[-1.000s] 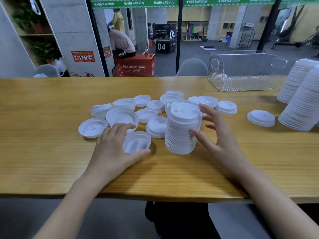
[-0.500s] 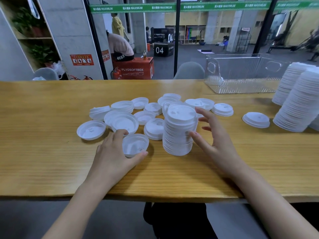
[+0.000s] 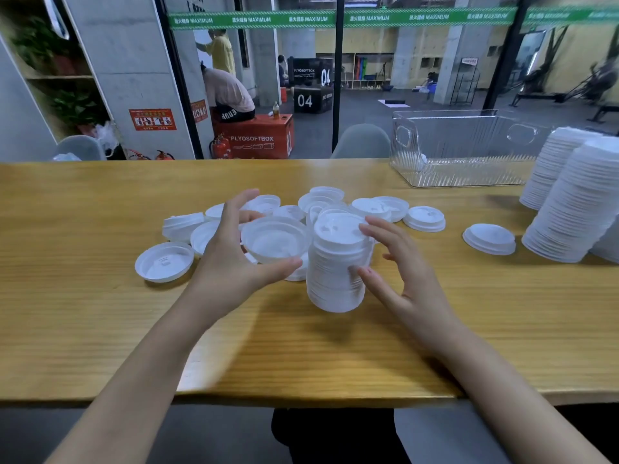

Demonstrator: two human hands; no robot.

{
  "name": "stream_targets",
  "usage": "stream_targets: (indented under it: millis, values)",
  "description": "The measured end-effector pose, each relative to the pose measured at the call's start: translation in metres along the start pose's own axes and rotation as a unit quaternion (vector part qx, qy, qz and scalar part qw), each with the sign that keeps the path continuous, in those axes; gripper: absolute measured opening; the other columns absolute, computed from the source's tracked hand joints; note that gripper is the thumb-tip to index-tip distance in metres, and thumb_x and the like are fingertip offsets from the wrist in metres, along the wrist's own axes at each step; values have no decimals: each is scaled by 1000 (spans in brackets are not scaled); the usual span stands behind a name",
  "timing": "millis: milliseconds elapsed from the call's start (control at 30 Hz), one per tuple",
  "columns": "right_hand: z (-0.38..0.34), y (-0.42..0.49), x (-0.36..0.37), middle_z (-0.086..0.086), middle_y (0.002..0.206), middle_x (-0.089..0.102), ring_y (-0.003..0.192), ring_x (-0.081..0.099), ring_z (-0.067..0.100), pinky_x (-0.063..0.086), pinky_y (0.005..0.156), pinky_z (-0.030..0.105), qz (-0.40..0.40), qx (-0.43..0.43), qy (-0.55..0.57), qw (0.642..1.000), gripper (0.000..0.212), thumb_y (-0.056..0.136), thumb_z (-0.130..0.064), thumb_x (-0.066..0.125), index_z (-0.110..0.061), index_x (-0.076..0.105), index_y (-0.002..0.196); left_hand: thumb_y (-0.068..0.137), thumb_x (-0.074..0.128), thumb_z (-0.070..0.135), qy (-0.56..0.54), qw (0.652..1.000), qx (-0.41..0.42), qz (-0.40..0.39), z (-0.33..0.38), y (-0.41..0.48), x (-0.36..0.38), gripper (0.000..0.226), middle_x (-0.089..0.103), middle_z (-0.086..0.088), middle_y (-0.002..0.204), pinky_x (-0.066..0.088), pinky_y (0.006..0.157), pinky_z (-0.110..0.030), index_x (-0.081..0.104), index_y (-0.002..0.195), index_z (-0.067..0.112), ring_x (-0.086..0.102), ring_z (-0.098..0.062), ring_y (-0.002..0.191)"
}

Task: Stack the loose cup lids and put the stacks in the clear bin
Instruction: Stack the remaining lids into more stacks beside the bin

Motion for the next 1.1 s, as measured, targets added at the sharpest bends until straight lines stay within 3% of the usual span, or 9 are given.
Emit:
stream_targets:
  millis: [100,233,367,467,533,633,800,1000,1100]
  values:
    - [0,0,0,-12,150,41,140,39,14,41,107,52,0,2,4,1000,47,93,-43,55,-31,47,138,47,90,50,-15,1000,18,4,15,12,1,107,50,14,124,44,89,-14,26,133,53,57,-3,109]
    - [1,1,0,-12,149,42,139,40,15,42,105,53,0,-1,5,1000,46,93,-41,56,-30,48,138,59,93,31,-29,999,21,14,25,23,3,96,50,9,128,48,90,-23,29,129,38,56,-6,109]
    - [-1,1,1,-12,149,42,139,40,15,42,106,52,0,-8,6,1000,48,94,-41,56,-29,46,139,62,91,38,21,999,38,-1,34,30,11,80,51,16,126,40,77,-10,43,126,30,52,3,103]
    - [0,0,-1,-11,149,41,135,43,12,42,107,40,16,2,18,1000,58,93,-42,55,-25,37,146,56,84,51,48,996,62,-48,45,29,30,84,53,19,123,40,77,-7,48,129,33,52,6,103]
    - [3,0,-10,-10,149,40,129,46,11,42,104,33,55,17,34,998,63,93,-43,53,-20,33,148,59,90,46,57,994,65,-69,48,30,40,80,56,18,121,39,75,-2,50,127,32,53,5,102]
    - [7,0,-19,-15,147,40,125,49,11,45,100,36,95,34,46,994,62,93,-44,49,-19,34,147,65,86,41,85,990,79,-80,53,32,49,62,59,17,116,36,72,1,58,118,28,53,2,102]
    - [7,0,-17,-10,147,41,125,49,12,46,98,35,89,28,40,995,56,94,-43,49,-24,35,144,67,85,42,122,983,104,-92,56,31,56,54,56,27,108,30,78,2,66,115,26,49,-3,103]
    - [5,0,-11,-3,145,47,133,46,18,42,105,51,58,-2,9,998,44,98,-37,48,-27,42,140,65,81,50,117,980,130,-97,57,32,61,55,63,18,119,34,95,-12,68,115,29,48,-7,117]
    - [5,0,-10,-7,139,52,130,48,17,43,104,48,54,1,5,999,40,98,-37,48,-26,47,136,66,83,48,112,979,139,-98,56,31,63,54,62,16,120,34,97,-11,68,115,30,47,-7,120]
Point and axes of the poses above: each hand's wrist, its own y-axis towards the middle knuckle, its own x-axis out of the palm, z = x × y, the point moved 9 cm from there along y, towards the middle knuckle
